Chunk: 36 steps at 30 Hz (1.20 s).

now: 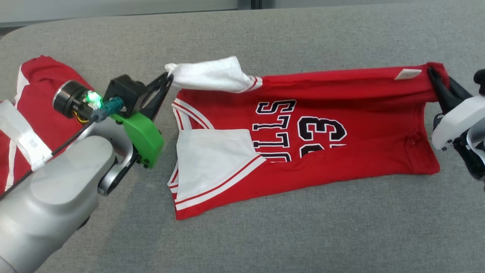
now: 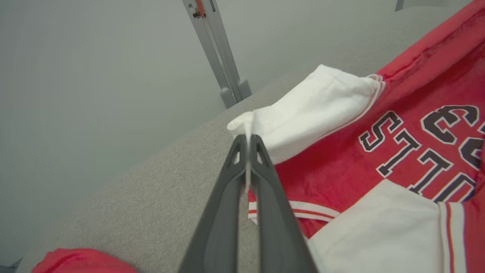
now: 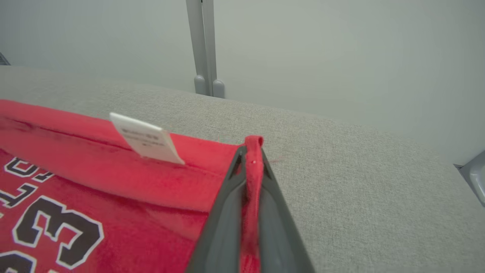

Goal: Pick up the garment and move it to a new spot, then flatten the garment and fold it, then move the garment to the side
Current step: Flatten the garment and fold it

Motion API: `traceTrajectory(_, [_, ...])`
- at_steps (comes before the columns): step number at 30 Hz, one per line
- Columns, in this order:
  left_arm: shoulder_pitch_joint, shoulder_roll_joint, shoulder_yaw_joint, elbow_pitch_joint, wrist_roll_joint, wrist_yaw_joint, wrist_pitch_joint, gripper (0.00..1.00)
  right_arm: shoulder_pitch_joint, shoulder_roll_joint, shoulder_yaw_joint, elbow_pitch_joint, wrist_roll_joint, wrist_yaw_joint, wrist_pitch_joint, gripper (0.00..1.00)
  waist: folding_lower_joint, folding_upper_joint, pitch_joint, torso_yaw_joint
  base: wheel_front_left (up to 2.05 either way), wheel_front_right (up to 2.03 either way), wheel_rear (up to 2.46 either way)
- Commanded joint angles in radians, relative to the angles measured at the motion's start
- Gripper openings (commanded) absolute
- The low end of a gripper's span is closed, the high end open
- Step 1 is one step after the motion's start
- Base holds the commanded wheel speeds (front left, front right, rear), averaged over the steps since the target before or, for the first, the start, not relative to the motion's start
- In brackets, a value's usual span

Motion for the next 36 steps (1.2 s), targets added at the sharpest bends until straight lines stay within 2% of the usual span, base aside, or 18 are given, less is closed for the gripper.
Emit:
traceTrajectory(1, [0.036,0.022,-0.005,-0.031,0.007,0.014,0.009,0.0,0.033,-0.015,0.012,-0.006,0.028,-0.001,-0.003,0.0,0.0001,0.0,-0.032,0.007,0.0,0.0,0.0])
traceTrajectory(9, [0.16,0.118,-0.033,-0.233,0.018,0.053,0.108,0.0,0.104,-0.085,0.131,-0.037,0.13,-0.001,0.037,0.0,0.0001,0.0,-0.065,0.011,0.0,0.0,0.0])
traceTrajectory(14, [0.222,0.162,-0.046,-0.334,0.044,0.051,0.199,0.0,0.133,-0.12,0.198,-0.069,0.198,-0.001,0.078,0.0,0.0001,0.0,-0.074,0.01,0.0,0.0,0.0])
traceTrajectory(19, [0.276,0.181,-0.049,-0.399,0.052,0.047,0.265,0.0,0.146,-0.146,0.259,-0.101,0.263,-0.001,0.117,0.0,0.0001,0.0,-0.083,0.001,0.0,0.0,0.0])
traceTrajectory(30, [0.336,0.185,-0.052,-0.4,0.021,0.023,0.368,0.0,0.12,-0.165,0.37,-0.135,0.343,-0.001,0.159,0.0,0.0001,0.0,-0.081,-0.024,0.0,0.0,0.0])
traceTrajectory(31, [0.343,0.183,-0.052,-0.398,0.012,0.019,0.377,0.0,0.117,-0.167,0.378,-0.133,0.349,-0.001,0.159,0.16,0.0001,0.0,-0.082,-0.026,0.0,0.0,0.0])
traceTrajectory(32, [0.347,0.182,-0.052,-0.398,0.007,0.015,0.384,0.0,0.113,-0.169,0.385,-0.132,0.348,-0.001,0.155,0.83,0.0001,0.0,-0.082,-0.027,0.0,0.0,0.0])
traceTrajectory(33, [0.349,0.18,-0.052,-0.398,-0.002,0.011,0.39,0.0,0.11,-0.171,0.393,-0.131,0.348,-0.001,0.146,1.0,0.0001,0.0,-0.083,-0.028,0.0,0.0,0.0])
traceTrajectory(36, [0.351,0.181,-0.052,-0.394,-0.006,0.008,0.406,0.02,0.106,-0.177,0.406,-0.108,0.367,-0.001,0.14,1.0,0.0001,0.0,-0.087,-0.03,0.0,0.0,0.0])
